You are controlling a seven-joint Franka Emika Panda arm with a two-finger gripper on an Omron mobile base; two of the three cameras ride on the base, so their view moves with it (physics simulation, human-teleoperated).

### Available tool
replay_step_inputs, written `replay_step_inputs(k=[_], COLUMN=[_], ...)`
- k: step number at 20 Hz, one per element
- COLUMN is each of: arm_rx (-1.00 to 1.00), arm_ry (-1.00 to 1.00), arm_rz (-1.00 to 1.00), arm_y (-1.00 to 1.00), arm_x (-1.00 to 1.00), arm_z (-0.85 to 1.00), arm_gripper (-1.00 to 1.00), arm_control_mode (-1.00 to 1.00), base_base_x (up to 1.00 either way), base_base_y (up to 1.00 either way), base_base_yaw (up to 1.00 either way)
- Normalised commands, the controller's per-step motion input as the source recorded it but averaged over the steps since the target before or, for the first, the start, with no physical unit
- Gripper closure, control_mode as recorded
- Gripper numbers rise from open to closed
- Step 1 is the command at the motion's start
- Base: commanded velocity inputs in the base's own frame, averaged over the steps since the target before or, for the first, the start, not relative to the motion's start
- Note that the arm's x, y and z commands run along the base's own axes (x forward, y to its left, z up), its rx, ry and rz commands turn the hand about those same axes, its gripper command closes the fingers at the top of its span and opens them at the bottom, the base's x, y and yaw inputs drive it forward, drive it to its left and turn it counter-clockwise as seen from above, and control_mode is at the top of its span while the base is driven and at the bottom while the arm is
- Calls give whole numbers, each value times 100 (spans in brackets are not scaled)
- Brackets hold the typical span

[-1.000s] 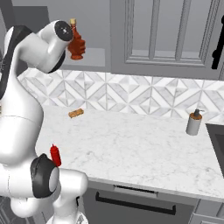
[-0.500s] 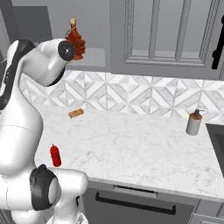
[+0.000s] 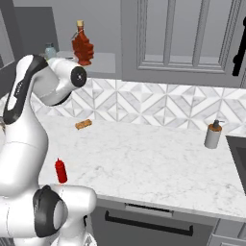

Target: Put the shaker and condiment bottle from the counter next to their counterparts in the cabinet.

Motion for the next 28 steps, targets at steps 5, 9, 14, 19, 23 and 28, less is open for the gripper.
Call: replay_step_inputs(k=[5,9,14,19,23,28], arm_rx=[-2,0,5,9,0,-1], arm_ry=[-3,0,2,1,0,0], arm_rz=[-3,-3,0,0,0,-2], arm_y=[5,0,0,0,0,8], arm_x=[30,42,57,40,20,12], arm_z=[22,30,-25,-41,2,22], arm_gripper=[100,100,100,100,100,100], arm_control_mode=[-100,-100,-100,-100,-100,-100], base_base_x=[0,0,0,0,0,0], base_base_y=[0,0,0,0,0,0], base_base_yaw=[0,0,0,0,0,0])
